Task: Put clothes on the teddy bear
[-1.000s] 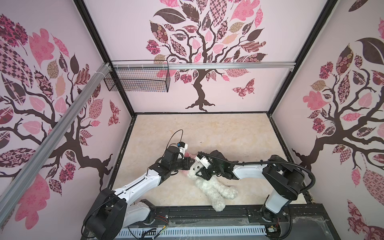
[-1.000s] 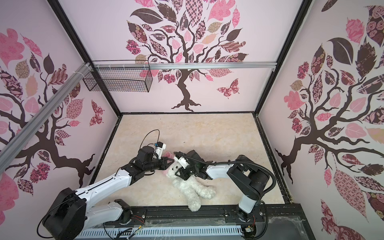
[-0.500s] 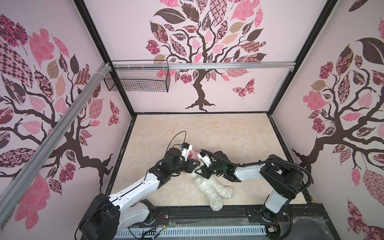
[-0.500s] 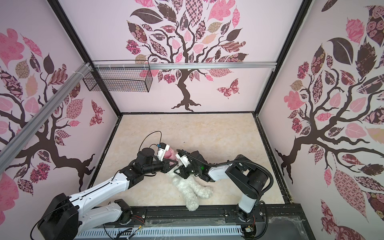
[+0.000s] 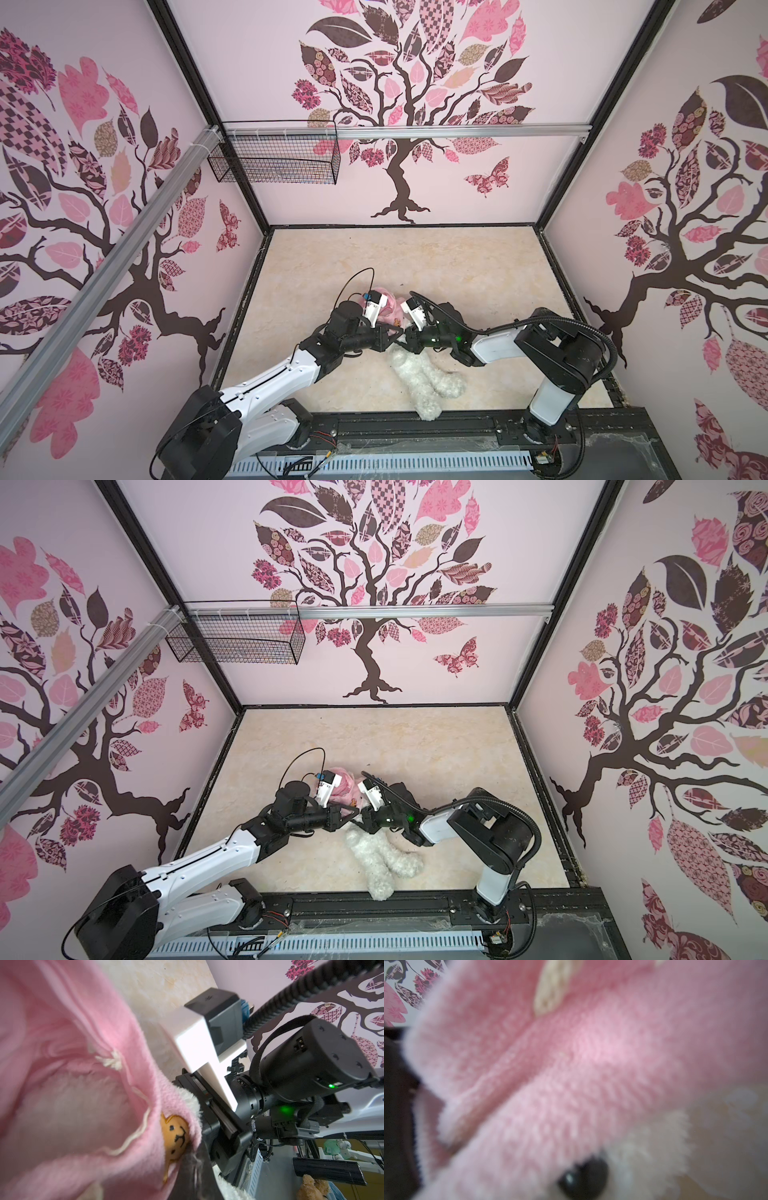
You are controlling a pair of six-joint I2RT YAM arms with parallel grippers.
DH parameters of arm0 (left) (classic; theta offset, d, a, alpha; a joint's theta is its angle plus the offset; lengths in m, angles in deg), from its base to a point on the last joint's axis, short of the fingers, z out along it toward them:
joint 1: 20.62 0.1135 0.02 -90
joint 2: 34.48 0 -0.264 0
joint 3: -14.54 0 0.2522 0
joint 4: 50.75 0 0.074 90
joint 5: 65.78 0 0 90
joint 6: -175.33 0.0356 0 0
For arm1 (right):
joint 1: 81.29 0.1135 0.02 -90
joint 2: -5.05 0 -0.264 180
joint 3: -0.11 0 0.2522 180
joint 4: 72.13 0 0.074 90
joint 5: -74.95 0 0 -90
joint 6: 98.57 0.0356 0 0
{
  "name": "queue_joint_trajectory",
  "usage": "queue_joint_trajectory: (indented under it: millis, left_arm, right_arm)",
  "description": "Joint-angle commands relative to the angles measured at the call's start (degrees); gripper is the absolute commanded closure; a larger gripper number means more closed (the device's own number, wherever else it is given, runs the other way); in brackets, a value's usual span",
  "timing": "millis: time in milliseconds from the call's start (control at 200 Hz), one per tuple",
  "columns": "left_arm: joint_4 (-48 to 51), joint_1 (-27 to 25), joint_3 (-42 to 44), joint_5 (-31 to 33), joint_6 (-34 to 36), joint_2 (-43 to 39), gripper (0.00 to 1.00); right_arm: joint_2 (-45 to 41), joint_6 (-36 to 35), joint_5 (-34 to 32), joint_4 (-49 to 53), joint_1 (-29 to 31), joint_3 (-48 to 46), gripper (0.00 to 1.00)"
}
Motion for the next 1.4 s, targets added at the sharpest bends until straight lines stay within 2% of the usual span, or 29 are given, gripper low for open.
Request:
queue_joint_trajectory:
  millis: [0,185,345,550,695,845,990,1185,1395]
  left_arm:
    - [-0.6,-0.9,1.6,-2.7,-1.4,-0.2,0.89]
    - [5.2,-0.9,-2.1,-1.8,1.3,-2.8,0.63]
    - [12.1,-0.9,-5.3,-0.5,3.5,-6.9,0.42]
    - [21.6,-0.6,-10.3,0.3,5.1,-13.0,0.28]
    - [32.6,2.1,-16.7,0.1,8.5,-14.7,0.30]
    - [43.9,9.9,-23.7,-2.8,14.6,-13.0,0.45]
    - [52.7,11.5,-30.1,-6.2,23.2,-5.0,0.63]
    - [53.8,11.5,-32.2,-4.9,25.5,1.2,0.71]
    - [52.8,11.6,-31.7,-3.2,26.5,5.3,0.71]
  right_arm:
    - [-0.1,1.0,0.9,-8.3,-1.0,1.4,0.87]
    - [-1.1,-2.8,-0.1,-11.4,-0.9,-2.3,0.89]
    - [-3.8,-8.9,-1.5,-10.4,-0.9,-5.1,0.91]
    - [-6.7,-16.0,-2.0,-9.2,-1.4,-7.2,0.93]
    - [-8.6,-20.6,-0.5,-9.5,-1.7,-8.0,0.93]
    - [-11.4,-26.7,1.1,-6.5,-1.7,-8.4,0.94]
    - [-12.5,-29.8,3.0,-4.3,-1.6,-7.4,0.94]
    - [-12.7,-31.9,4.8,-5.5,-1.6,-7.8,0.95]
    - [-12.8,-34.1,6.2,-6.1,-1.7,-7.8,0.95]
